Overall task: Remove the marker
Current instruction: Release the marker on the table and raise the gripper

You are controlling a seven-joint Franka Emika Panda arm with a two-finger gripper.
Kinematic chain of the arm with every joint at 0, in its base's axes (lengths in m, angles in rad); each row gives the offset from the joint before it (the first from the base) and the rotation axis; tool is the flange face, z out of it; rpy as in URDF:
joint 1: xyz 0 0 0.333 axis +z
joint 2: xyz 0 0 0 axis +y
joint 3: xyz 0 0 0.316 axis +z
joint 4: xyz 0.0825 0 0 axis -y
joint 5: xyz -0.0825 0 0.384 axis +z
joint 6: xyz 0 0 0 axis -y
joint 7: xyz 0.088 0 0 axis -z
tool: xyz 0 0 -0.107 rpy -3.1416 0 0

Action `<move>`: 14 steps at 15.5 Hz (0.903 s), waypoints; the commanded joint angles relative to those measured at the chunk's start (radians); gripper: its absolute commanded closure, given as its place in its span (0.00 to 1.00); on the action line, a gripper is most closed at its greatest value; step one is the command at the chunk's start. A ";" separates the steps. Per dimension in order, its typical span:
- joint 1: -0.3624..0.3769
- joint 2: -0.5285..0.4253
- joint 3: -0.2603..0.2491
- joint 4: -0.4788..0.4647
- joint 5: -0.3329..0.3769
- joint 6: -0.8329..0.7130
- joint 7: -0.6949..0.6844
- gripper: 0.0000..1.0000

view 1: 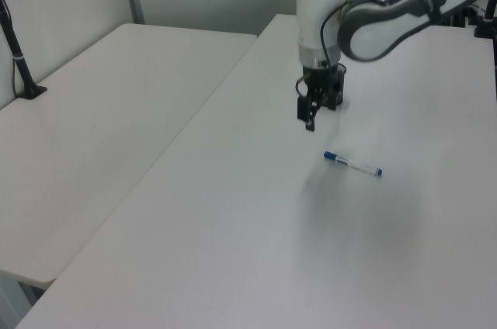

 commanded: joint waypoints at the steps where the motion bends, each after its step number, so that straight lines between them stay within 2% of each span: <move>1: -0.041 -0.156 -0.004 -0.010 -0.001 -0.104 -0.024 0.00; 7: -0.124 -0.325 -0.011 -0.013 0.009 -0.229 -0.041 0.00; 10: -0.179 -0.397 -0.014 -0.036 0.041 -0.256 -0.158 0.00; 14: -0.260 -0.422 -0.009 -0.030 0.071 -0.290 -0.362 0.00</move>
